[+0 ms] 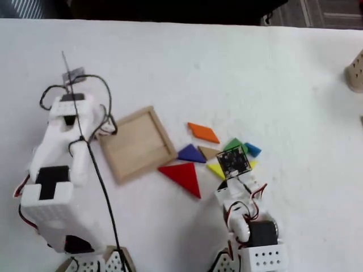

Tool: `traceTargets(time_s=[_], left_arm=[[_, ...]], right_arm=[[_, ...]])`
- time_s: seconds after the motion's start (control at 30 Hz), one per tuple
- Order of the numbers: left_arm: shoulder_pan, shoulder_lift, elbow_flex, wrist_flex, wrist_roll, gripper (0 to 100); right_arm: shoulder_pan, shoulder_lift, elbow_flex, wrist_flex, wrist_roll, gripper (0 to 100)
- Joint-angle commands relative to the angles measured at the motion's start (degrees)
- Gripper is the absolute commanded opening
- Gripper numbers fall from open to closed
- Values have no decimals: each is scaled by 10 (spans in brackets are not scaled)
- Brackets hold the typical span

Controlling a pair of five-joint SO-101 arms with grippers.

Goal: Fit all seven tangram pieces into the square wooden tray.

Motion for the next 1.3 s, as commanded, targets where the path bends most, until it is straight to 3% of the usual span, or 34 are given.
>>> traceTargets(time_s=[0.0,0.1,0.3,0.43,0.6,0.87,1.07,1.27], left_arm=[[51,-2,-53,-2,1,210],[50,-3,-83,5,1,210],[48,-3,-136,153,5,210],[48,-10,-136,195,4,200],[48,-112,-24,129,-25,82],[49,-233,231,-47,-36,153],[49,-201,273,-96,-35,226],[16,-189,264,-91,-33,182]], right_arm=[[2,-7,5,0,6,22],[2,-7,5,0,6,22],[2,-7,5,0,6,22],[2,-7,5,0,6,22],[2,-7,5,0,6,22],[2,-7,5,0,6,22],[3,-7,5,2,6,22],[6,-7,5,2,6,22]])
